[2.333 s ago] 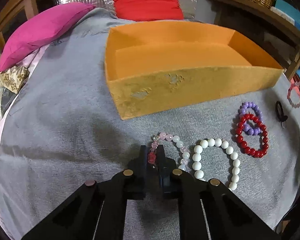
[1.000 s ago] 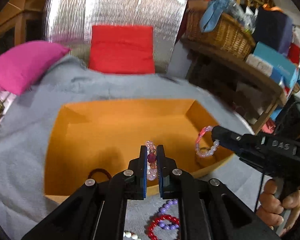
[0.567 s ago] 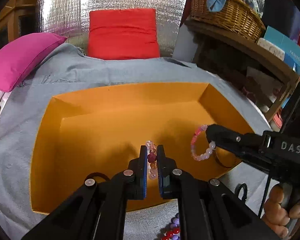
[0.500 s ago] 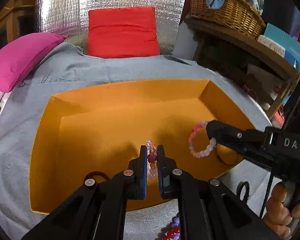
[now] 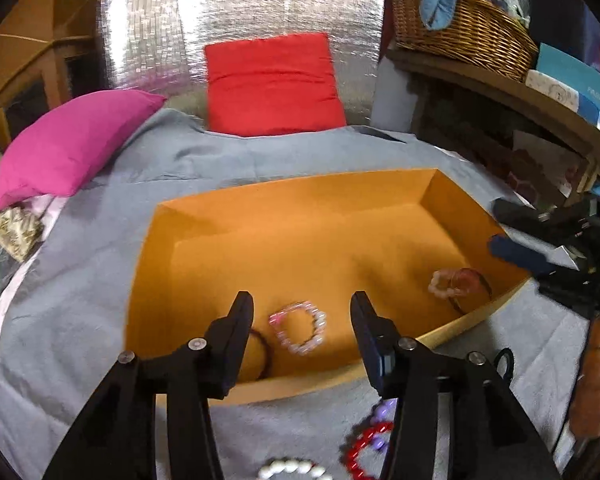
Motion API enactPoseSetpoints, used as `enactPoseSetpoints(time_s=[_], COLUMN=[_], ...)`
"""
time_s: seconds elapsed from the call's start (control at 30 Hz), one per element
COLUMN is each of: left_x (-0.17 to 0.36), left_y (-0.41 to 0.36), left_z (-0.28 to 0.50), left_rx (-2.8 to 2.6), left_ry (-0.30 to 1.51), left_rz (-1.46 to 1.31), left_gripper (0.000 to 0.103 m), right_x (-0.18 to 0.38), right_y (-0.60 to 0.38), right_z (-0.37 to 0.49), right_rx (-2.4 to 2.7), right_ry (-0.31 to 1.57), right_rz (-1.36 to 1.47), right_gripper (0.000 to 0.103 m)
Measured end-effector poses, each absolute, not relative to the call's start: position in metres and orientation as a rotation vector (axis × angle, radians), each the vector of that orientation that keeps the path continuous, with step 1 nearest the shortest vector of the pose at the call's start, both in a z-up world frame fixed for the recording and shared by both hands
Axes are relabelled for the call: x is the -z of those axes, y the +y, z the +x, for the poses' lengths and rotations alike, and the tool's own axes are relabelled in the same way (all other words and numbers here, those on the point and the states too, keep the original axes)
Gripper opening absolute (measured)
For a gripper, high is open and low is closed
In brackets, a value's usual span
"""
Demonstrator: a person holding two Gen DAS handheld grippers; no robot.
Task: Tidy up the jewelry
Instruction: 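Lower both bead bracelets into the orange box and open both tools, then withdraw both tools from the box and move the right tool over the black hair tie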
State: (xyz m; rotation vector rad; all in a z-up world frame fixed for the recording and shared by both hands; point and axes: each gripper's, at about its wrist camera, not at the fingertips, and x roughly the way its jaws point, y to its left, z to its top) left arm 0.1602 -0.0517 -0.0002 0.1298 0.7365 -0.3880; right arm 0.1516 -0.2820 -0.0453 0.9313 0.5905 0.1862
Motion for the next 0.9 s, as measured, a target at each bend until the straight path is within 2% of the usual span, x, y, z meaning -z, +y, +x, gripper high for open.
enactPoseSetpoints(time_s=[0.23,0.3,0.6,0.9], left_x=[-0.006,-0.006,0.002,0.026], left_y=[-0.031,-0.029,-0.007,0.009], left_z=[0.144,0.137,0.105,0.074], left_rx=[0.330,0.319,0.256,0.261], left_ry=[0.713,0.706,0.721,0.788], left_rz=[0.107,0.131,0.166,0.219], left_gripper=[0.052,0.055,0.064,0.064], right_x=[0.022,0.020,0.018,0.033], right_y=[-0.300,-0.305,-0.324,-0.328], right_z=[0.124,0.118,0.080,0.042], right_rx=[-0.205,-0.195,-0.130,-0.083], right_ry=[0.505,0.504,0.556,0.663], right_rz=[0.897,0.897,0.849,0.886], right_gripper=[0.043,0.043,0.043,0.043])
